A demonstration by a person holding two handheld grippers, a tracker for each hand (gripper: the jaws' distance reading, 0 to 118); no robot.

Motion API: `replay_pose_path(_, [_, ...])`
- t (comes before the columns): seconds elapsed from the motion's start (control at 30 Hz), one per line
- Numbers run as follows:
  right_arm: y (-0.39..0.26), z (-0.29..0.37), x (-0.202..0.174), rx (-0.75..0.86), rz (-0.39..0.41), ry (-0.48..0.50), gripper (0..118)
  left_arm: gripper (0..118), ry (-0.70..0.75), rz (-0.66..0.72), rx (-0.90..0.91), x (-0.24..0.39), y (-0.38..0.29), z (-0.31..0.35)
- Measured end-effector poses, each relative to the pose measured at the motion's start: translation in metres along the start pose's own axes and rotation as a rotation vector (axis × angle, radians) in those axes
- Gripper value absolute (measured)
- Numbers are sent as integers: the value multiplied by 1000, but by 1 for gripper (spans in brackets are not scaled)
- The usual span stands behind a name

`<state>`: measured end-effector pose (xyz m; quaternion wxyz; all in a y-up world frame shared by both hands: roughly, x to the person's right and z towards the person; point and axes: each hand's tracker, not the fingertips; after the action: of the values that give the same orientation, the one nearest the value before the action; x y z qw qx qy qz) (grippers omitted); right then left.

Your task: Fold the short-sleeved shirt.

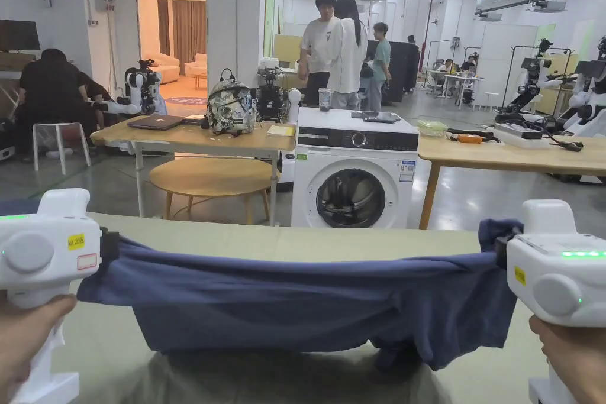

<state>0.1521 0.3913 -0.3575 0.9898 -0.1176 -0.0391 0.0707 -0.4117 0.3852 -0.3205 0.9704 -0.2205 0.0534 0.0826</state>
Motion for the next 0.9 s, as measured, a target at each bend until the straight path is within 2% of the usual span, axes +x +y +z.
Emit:
replay_pose_path(0.3, [-63, 83, 9, -92, -9, 26, 1, 0, -37, 47, -57, -10, -82, 61])
replay_pose_path(0.53, [-138, 91, 14, -231, -21, 53, 1, 0, -21, 61, -214, -9, -162, 85])
replay_pose_path(0.63, [-155, 111, 3, -314, 30, 59, 1, 0, -6, 49, -306, -11, -194, 81])
replay_pose_path(0.9, [-229, 72, -6, -546, 76, 95, 1, 0, 27, 55, -525, -27, -260, 46])
